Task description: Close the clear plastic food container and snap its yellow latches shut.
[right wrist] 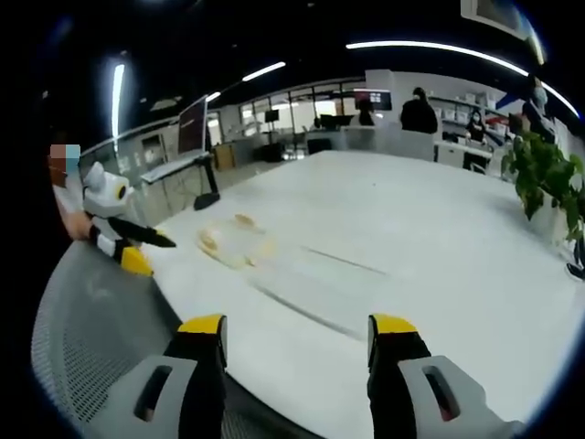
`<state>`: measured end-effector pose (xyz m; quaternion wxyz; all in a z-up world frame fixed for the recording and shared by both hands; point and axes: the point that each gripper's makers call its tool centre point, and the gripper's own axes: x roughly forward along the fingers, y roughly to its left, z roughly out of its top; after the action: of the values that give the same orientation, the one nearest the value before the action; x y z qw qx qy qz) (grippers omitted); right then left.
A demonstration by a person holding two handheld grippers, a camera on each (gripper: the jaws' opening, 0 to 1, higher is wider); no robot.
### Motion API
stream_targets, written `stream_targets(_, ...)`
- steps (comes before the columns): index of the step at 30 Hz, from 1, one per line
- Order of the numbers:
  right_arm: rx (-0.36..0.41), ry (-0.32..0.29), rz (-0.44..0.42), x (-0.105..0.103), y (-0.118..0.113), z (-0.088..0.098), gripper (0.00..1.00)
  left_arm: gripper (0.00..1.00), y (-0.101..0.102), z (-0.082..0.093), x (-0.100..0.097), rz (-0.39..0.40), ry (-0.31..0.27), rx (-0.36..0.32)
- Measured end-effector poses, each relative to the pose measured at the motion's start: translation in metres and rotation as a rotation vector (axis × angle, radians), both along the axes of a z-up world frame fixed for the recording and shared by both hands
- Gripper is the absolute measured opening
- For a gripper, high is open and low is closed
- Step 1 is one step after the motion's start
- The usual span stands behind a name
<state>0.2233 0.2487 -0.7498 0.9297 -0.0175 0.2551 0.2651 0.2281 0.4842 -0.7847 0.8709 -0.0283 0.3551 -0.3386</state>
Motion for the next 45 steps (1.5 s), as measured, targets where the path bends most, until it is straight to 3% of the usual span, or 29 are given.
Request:
stream_targets(31,-0.018,0.016,0.009,-0.002,0.001,-0.003,0.61,0.76,-0.002,0.003,-0.002,-0.024,-0.009,-0.016)
stream_targets(45,0.061,-0.059,0.011,0.006,0.007,0.027,0.64,0.77,-0.003,0.014,0.002,-0.06,-0.04,0.008)
